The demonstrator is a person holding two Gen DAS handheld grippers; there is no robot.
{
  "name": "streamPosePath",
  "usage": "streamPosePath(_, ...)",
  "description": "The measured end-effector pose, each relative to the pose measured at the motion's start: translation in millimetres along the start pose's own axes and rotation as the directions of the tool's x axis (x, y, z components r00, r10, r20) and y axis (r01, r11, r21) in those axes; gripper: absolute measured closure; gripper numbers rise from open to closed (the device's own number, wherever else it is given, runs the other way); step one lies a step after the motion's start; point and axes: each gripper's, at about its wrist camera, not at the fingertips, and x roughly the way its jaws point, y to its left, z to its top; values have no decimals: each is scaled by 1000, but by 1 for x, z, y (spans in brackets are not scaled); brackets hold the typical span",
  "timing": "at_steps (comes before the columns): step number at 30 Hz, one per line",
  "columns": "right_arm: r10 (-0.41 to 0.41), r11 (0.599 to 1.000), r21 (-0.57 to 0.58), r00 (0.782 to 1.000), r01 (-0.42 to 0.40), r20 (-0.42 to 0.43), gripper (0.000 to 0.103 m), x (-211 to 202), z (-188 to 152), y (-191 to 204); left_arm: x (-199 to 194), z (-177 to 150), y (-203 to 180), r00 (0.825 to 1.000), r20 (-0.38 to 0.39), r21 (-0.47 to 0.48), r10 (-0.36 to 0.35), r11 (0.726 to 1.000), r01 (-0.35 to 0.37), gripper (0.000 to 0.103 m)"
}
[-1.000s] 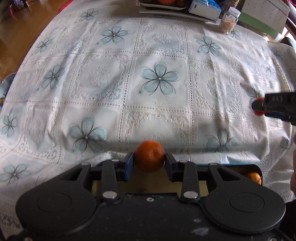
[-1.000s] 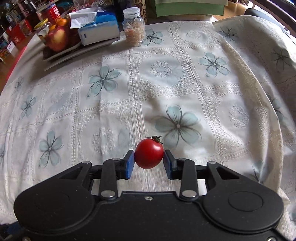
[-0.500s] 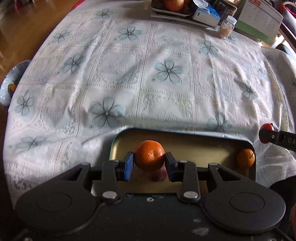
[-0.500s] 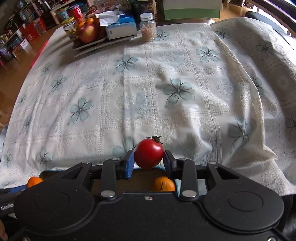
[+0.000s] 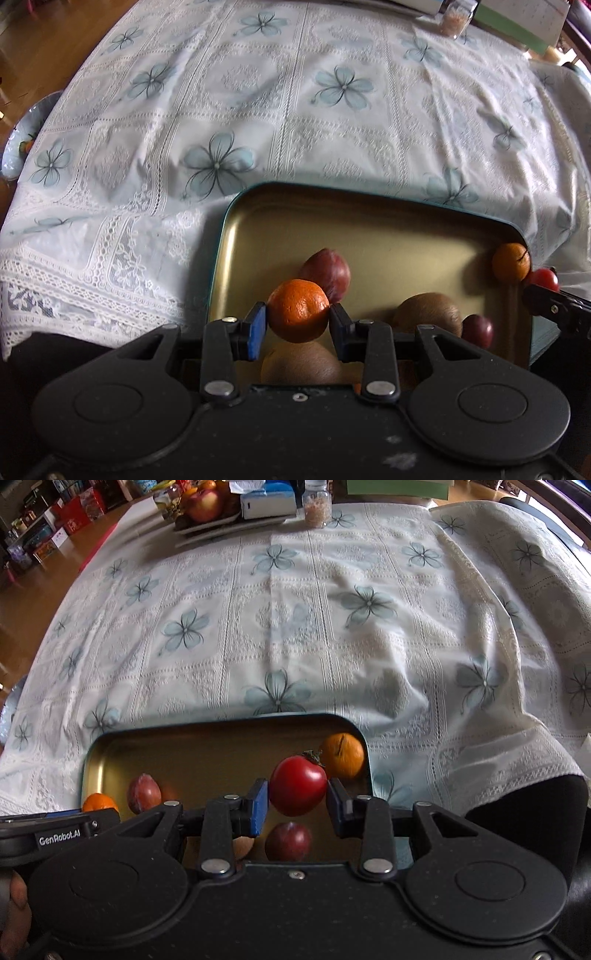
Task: Organize fruits
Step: 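Open both tools to drop the tomato and tangerine into the tray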
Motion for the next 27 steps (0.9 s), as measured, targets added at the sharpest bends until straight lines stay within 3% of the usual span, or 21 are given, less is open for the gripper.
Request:
streamPosePath(5, -23, 1000, -9, 1000, 23, -7, 59, -3, -5, 4, 3, -4, 1, 1000, -17, -4, -3, 1000, 3, 67)
streamPosePath(27, -22, 1000, -8, 999, 22, -25, 58, -1, -17, 10, -20, -24, -13, 998, 49, 19, -29, 999, 28, 68)
